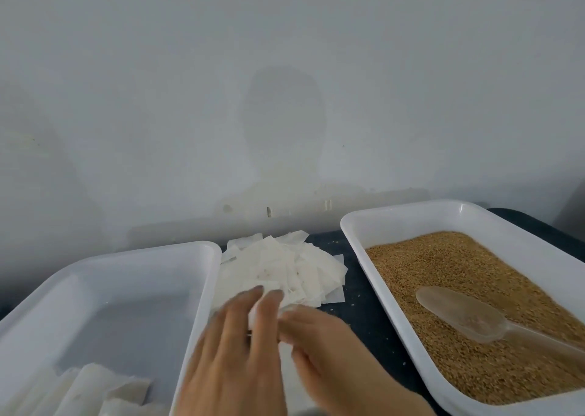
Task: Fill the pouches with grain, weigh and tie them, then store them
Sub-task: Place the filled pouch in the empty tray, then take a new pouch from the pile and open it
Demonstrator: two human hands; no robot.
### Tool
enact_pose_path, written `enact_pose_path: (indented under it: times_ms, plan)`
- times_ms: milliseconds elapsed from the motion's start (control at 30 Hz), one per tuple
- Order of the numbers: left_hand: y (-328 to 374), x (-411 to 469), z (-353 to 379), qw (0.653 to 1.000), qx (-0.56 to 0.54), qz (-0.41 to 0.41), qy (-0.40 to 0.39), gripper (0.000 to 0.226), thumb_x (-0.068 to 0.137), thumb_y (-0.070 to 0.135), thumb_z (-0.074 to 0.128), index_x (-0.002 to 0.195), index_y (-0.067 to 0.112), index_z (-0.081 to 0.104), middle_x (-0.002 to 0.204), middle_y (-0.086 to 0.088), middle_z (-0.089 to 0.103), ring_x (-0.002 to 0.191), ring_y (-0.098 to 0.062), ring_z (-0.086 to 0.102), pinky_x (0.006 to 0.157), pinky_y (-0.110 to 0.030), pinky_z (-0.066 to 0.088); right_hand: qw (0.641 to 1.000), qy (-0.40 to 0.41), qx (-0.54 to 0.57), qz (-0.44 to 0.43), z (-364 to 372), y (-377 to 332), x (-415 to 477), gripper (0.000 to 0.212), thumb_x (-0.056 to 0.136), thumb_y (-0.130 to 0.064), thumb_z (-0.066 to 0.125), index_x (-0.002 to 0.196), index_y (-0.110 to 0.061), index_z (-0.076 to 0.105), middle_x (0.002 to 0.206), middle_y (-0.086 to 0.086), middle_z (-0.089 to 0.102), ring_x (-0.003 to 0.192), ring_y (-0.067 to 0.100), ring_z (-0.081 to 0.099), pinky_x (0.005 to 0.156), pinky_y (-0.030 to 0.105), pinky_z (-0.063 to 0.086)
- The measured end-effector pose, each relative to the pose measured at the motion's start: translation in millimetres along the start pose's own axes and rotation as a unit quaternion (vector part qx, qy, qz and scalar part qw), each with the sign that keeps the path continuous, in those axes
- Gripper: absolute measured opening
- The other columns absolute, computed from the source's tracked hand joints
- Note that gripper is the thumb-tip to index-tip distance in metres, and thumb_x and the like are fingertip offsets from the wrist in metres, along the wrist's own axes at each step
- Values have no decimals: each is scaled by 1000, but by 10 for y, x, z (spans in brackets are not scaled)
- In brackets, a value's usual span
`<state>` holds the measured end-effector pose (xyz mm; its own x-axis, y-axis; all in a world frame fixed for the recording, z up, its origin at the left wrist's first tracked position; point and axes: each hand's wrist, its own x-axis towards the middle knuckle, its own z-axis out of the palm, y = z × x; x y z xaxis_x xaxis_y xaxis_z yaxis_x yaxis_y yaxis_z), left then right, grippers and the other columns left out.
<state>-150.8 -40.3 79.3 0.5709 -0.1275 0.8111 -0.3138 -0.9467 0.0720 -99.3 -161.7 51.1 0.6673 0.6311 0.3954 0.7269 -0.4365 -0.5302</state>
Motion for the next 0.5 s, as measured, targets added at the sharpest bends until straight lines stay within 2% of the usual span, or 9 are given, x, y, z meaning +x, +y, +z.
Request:
enact_pose_path:
  times_ms: [67, 133, 167, 267, 333, 433, 500]
  plan:
    - [42, 2, 291, 986, -32, -67, -150, 49, 79, 10, 61, 124, 27, 53, 123, 8, 61, 97, -9, 67, 65, -23, 54, 990, 73, 61, 100, -87, 300, -57, 43, 86, 13, 42, 94, -17, 72, 96, -7, 70, 93, 7, 64, 90, 27, 50]
    - [-88, -39, 729, 964, -30, -133, -228, 58, 91, 7, 52, 141, 32, 34, 140, 13, 41, 118, -6, 51, 82, -20, 48, 969, 149, 109, 163, -79, 542, -122, 49, 80, 22, 43, 80, -21, 68, 86, -8, 70, 87, 6, 66, 87, 30, 53]
    - [-217, -43, 898, 952, -27, -163, -256, 57, 94, 5, 47, 142, 31, 31, 143, 10, 39, 123, -8, 46, 88, -20, 45, 961, 172, 112, 184, -25, 627, -144, 50, 80, 23, 44, 79, -22, 65, 85, -8, 70, 87, 5, 66, 87, 30, 54]
    - [-635, -74, 1214, 927, -33, -226, -298, 54, 95, 4, 49, 143, 25, 37, 146, 1, 40, 132, -15, 41, 105, -25, 38, 940, 203, 124, 245, 126, 881, -184, 43, 87, 20, 46, 87, -20, 63, 91, -6, 70, 91, 1, 65, 91, 23, 52]
    - [-846, -114, 1336, 908, -60, -260, -322, 49, 96, 10, 52, 143, 22, 40, 149, 0, 39, 137, -16, 36, 112, -25, 30, 928, 215, 141, 271, 191, 987, -202, 38, 88, 18, 47, 91, -17, 63, 92, -5, 70, 91, -1, 65, 87, 19, 51]
    - [-981, -195, 1444, 890, -94, -279, -348, 52, 91, 29, 63, 140, 25, 44, 147, 6, 40, 137, -13, 35, 111, -26, 30, 919, 205, 151, 302, 276, 1103, -239, 34, 90, 15, 48, 94, -16, 62, 92, -3, 70, 91, 2, 65, 81, 8, 47]
    - [-1025, -237, 1487, 889, -102, -293, -337, 56, 88, 32, 67, 138, 26, 45, 145, 9, 42, 136, -11, 37, 108, -26, 32, 910, 197, 165, 326, 322, 1180, -267, 32, 91, 14, 48, 95, -14, 62, 94, -3, 70, 91, 7, 66, 80, 7, 47]
